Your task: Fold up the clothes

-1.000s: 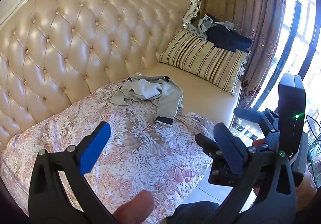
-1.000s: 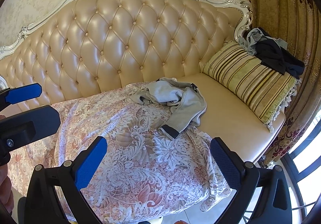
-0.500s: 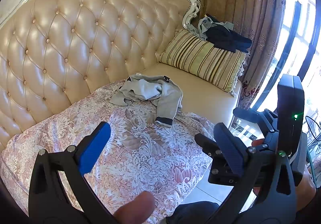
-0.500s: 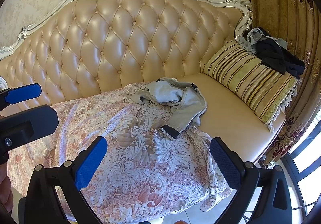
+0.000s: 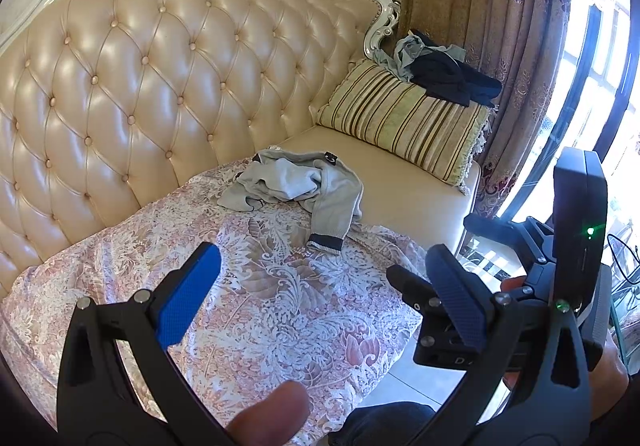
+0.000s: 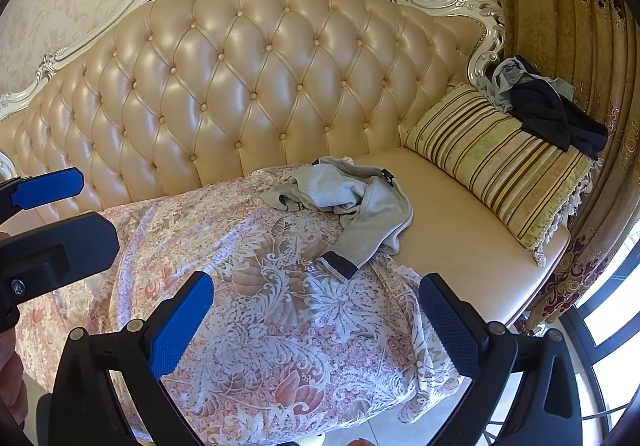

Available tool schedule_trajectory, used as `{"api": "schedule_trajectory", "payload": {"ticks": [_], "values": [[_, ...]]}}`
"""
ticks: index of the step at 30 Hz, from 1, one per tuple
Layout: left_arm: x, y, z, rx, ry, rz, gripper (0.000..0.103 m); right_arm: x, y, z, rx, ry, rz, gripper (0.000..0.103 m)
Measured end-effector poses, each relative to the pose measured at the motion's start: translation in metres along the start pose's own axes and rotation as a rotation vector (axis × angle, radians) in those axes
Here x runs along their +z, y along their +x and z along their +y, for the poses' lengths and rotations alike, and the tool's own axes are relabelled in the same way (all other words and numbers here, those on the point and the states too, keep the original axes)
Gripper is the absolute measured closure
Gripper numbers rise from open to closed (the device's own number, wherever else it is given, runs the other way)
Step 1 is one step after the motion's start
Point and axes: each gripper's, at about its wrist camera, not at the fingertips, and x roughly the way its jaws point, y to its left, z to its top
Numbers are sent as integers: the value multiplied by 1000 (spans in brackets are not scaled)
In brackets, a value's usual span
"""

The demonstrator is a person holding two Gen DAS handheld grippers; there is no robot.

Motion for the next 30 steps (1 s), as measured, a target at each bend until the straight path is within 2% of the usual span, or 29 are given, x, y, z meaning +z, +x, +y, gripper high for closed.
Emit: {"api": "schedule_trajectory", "payload": {"ticks": [30], "values": [[-2,3,3,0,-2,2,0,0,2,-1,-2,-6,10,0]]}}
